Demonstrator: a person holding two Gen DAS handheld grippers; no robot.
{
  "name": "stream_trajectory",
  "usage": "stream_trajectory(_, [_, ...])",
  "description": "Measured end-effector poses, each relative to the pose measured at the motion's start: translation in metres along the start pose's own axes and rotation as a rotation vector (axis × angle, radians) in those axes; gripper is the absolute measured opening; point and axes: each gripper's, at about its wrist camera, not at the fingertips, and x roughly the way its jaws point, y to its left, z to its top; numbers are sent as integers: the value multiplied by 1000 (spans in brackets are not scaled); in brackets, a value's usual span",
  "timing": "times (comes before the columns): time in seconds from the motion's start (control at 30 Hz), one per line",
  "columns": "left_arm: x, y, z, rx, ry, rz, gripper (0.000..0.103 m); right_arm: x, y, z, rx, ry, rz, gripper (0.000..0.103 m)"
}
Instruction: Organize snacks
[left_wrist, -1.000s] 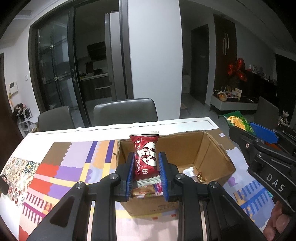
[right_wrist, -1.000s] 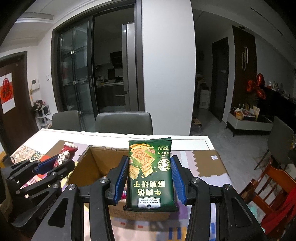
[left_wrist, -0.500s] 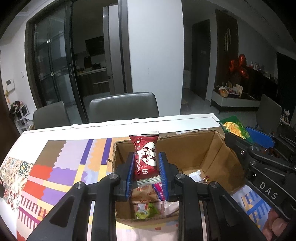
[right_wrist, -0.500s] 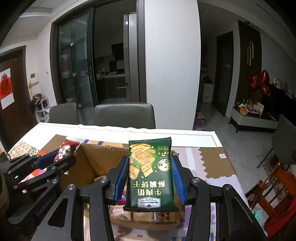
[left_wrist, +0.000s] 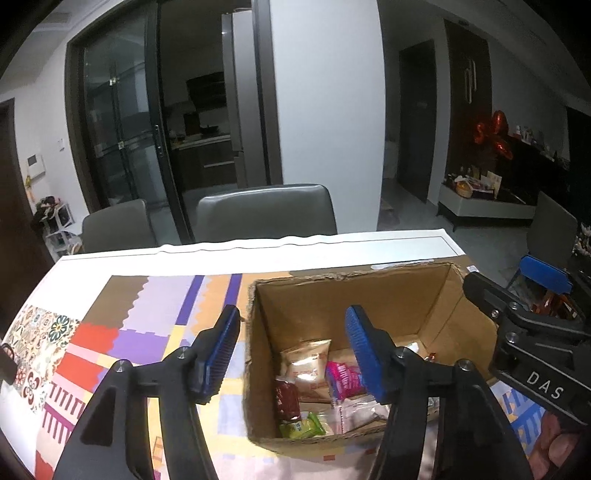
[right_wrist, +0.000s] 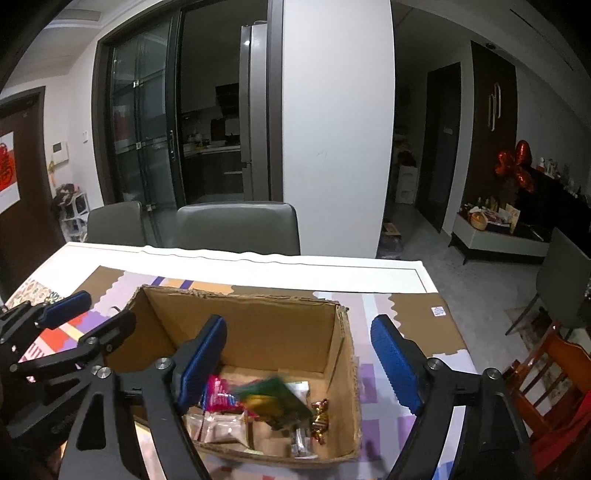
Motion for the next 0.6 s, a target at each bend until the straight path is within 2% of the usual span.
stream_trajectory(0.1, [-4,4,0,-6,-1,15,61,-4,0,0,1,0,-7,81])
stream_trajectory(0.3, [-24,10,-4,-22,-23,34,77,-18,0,-1,2,-5,-27,85])
stream_trajectory(0.47, [-47,11,-7,-24,-44,43,78,-40,2,-3,5,-22,-40,88])
stream_trajectory(0.6, [-66,11,-11,-29,-64,51,87,-62,2,-4,5,-45,-56,92])
